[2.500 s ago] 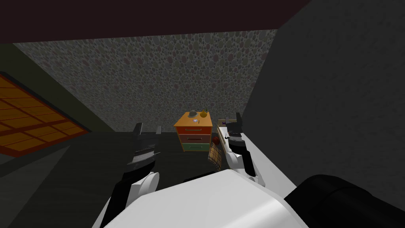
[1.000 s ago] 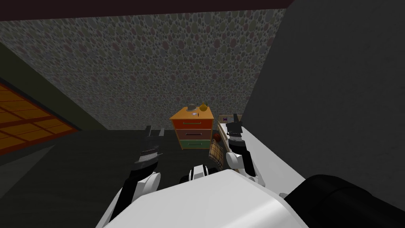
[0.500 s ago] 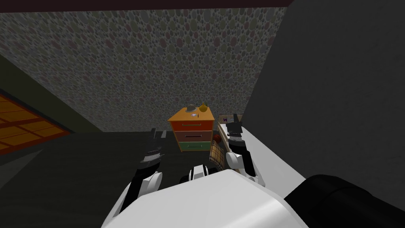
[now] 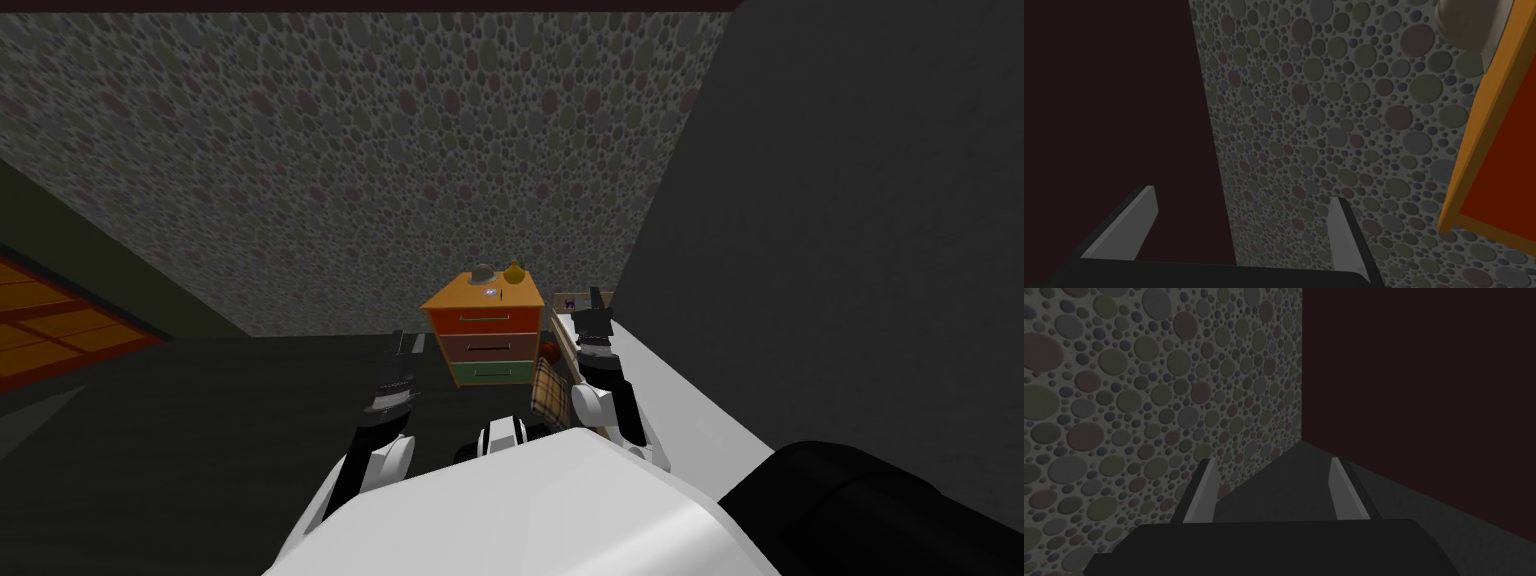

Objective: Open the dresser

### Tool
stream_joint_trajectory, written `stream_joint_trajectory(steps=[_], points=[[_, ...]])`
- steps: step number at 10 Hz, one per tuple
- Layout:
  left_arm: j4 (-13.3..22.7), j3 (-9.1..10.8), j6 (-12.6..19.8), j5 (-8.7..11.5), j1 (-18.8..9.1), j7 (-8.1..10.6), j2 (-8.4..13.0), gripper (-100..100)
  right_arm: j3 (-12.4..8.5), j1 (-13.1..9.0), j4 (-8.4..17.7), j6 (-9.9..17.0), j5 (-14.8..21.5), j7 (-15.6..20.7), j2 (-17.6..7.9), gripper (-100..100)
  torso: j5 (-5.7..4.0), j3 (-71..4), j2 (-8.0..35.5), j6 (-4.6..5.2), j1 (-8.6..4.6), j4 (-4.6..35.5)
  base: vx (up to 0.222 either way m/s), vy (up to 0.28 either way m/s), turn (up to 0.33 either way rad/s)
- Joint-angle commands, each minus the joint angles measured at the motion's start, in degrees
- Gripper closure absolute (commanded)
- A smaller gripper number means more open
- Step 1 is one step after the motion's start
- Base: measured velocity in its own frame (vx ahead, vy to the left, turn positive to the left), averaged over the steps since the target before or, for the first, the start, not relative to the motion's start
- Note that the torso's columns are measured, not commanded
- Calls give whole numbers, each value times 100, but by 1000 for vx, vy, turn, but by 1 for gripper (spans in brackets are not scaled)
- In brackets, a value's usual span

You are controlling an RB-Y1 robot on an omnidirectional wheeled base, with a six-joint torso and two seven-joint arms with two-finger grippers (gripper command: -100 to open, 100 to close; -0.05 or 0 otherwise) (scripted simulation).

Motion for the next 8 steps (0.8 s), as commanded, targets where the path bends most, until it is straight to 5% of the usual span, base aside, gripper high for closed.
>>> stream_joint_trajectory(steps=[1,8], points=[[481,-23,-401,-30,-114,-92,53,-100,0,0,0,0,0,0,0,0,0,-5,-7,0,3,-2,98,16,-49],[1348,-46,-903,-67,-287,-203,100,-100,0,0,0,0,0,0,0,0,0,0,0,0,2,0,60,11,-19]])
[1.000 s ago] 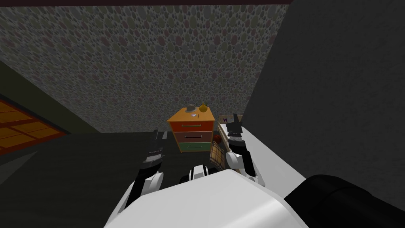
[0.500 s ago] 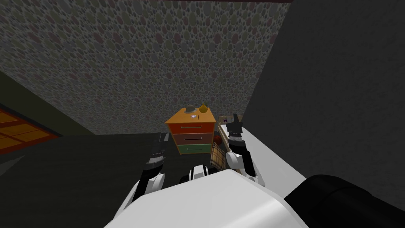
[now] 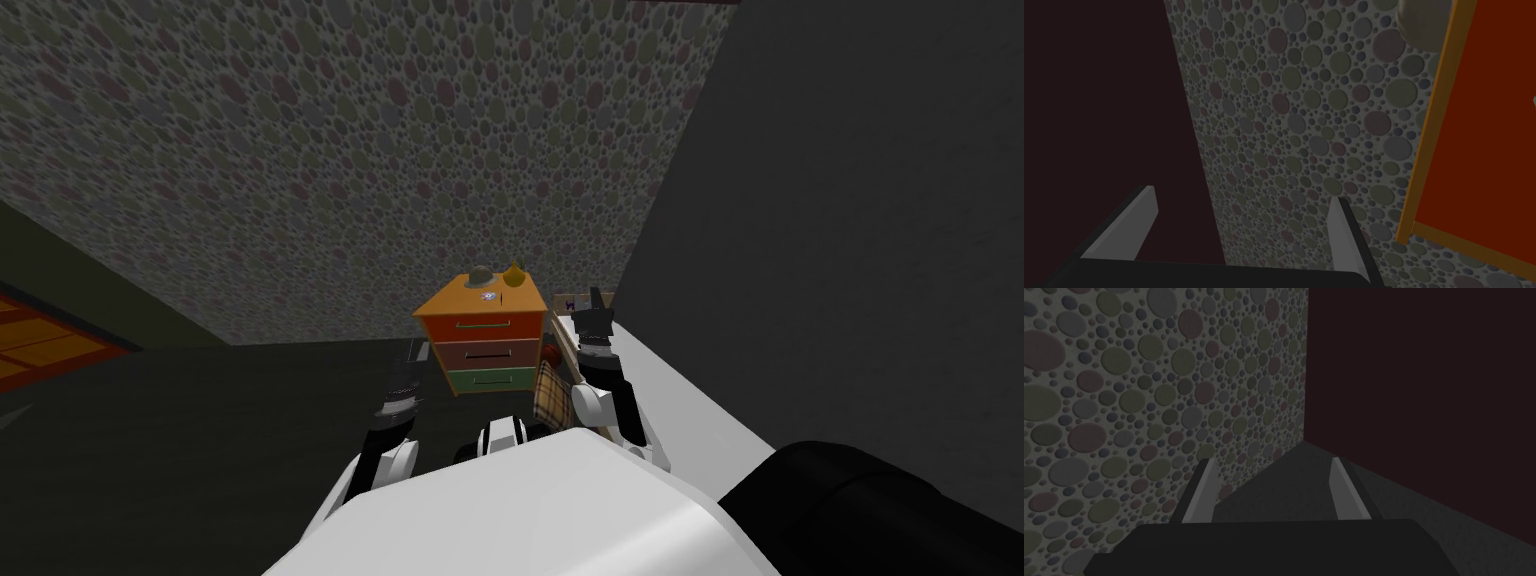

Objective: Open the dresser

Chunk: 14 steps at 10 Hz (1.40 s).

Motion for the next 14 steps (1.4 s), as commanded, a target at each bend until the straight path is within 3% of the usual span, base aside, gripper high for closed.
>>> stream_joint_trajectory(steps=[1,2,7,10,14], points=[[402,-21,-292,-24,-82,-66,10,-100,0,0,0,0,0,0,0,0,1,1,3,-1,2,0,63,15,-23],[443,-21,-292,-24,-82,-66,10,-100,0,0,0,0,0,0,0,0,1,1,1,0,1,0,55,11,-19],[1396,-51,-971,-75,-326,-220,30,-100,0,0,0,0,0,0,0,0,0,1,2,0,2,1,79,19,-35],[1811,-58,-1136,-87,-386,-258,23,-100,0,0,0,0,0,0,0,0,0,5,8,0,1,2,68,13,-15],[2584,-79,-1609,-123,-561,-368,-23,-100,0,0,0,0,0,0,0,0,0,1,2,-1,0,0,69,21,-26]])
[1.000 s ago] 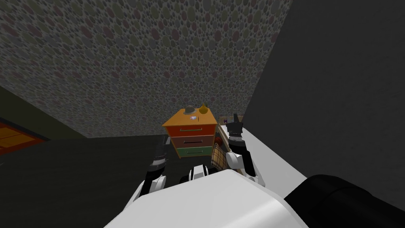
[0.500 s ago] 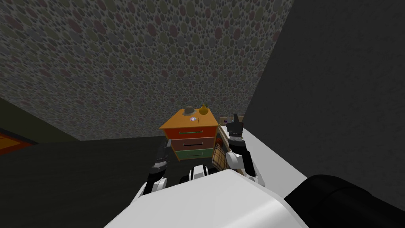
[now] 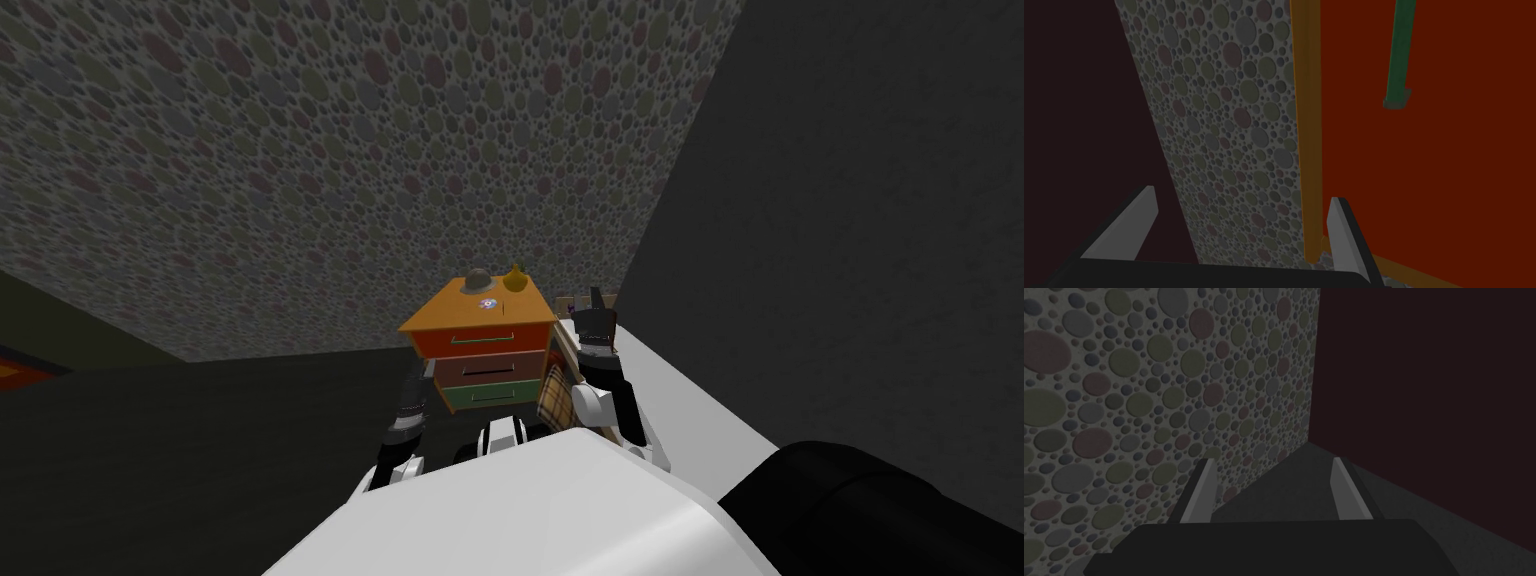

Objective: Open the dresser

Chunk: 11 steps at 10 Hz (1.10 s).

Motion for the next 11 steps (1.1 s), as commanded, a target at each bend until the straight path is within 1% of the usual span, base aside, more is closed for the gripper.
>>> stream_joint_trajectory(steps=[1,2,3,4,7,8,9,10,11], points=[[496,-11,-300,-23,-120,-72,-41,-100,0,0,0,0,0,0,0,0,0,0,0,1,0,1,84,20,-57],[555,-11,-300,-23,-120,-72,-41,-100,0,0,0,0,0,0,0,0,0,-1,-3,2,-1,0,57,9,-9],[769,-17,-442,-34,-174,-106,-73,-100,0,0,0,0,0,0,0,0,-1,4,6,0,-3,2,55,10,-12],[799,-17,-442,-34,-174,-106,-73,-100,0,0,0,0,0,0,0,0,-1,5,6,1,-1,2,47,13,-11],[1467,-33,-826,-63,-321,-197,-211,-100,0,0,0,0,0,0,0,0,1,-2,-4,1,2,-1,67,21,-31],[1602,-38,-940,-72,-364,-223,-273,-100,0,0,0,0,0,0,0,0,0,-3,-5,1,2,-1,86,25,-36],[1818,-43,-1045,-80,-404,-248,-346,-100,0,0,0,0,0,0,0,0,0,-3,-6,1,1,-1,77,19,-29],[1978,-47,-1141,-87,-439,-270,-431,-100,0,0,0,0,0,0,0,0,-1,0,0,0,-2,0,76,18,-15],[1997,-47,-1141,-87,-439,-270,-431,-100,0,0,0,0,0,0,0,0,-1,2,3,1,-2,1,51,13,-7]])
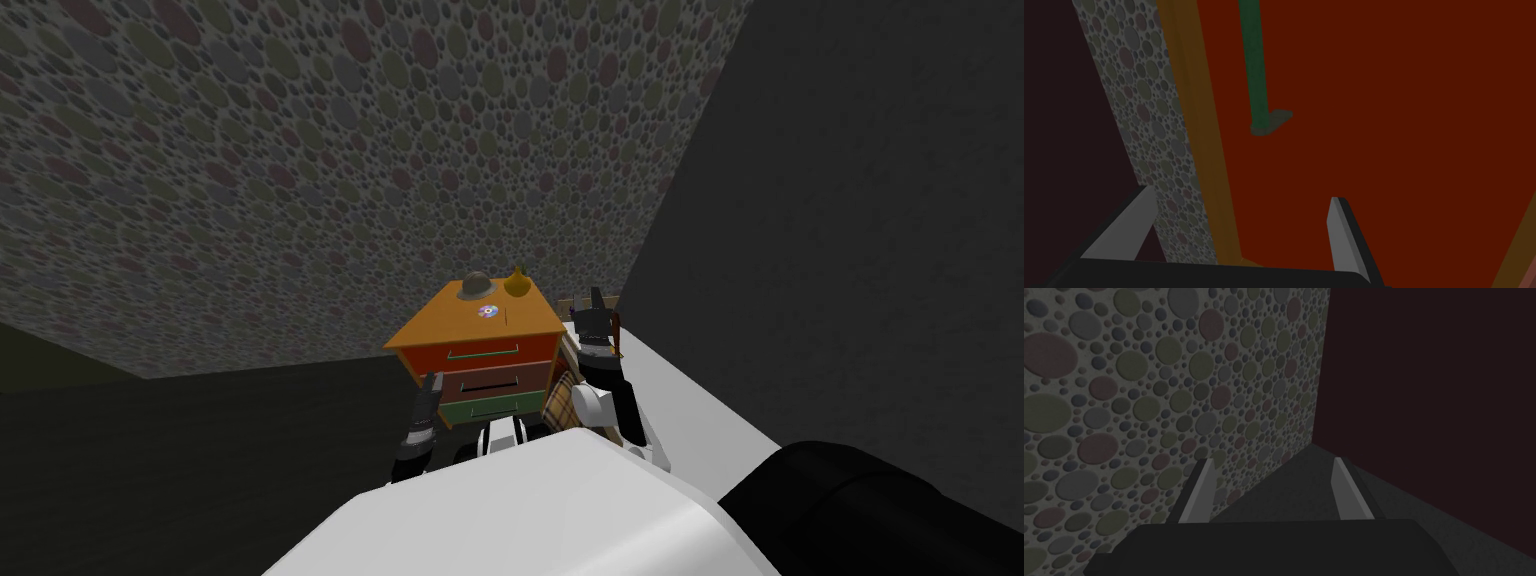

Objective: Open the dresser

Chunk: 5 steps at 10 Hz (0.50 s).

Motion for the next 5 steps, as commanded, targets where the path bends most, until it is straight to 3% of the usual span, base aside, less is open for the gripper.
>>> stream_joint_trajectory(steps=[1,5], points=[[306,-1,-164,-7,-83,-34,-144,-100,0,0,0,0,0,0,0,0,0,4,7,0,0,2,38,13,-17],[642,-10,-375,-23,-158,-82,-614,-100,0,0,0,0,0,0,0,0,0,-2,-3,0,1,-1,39,9,-14]])
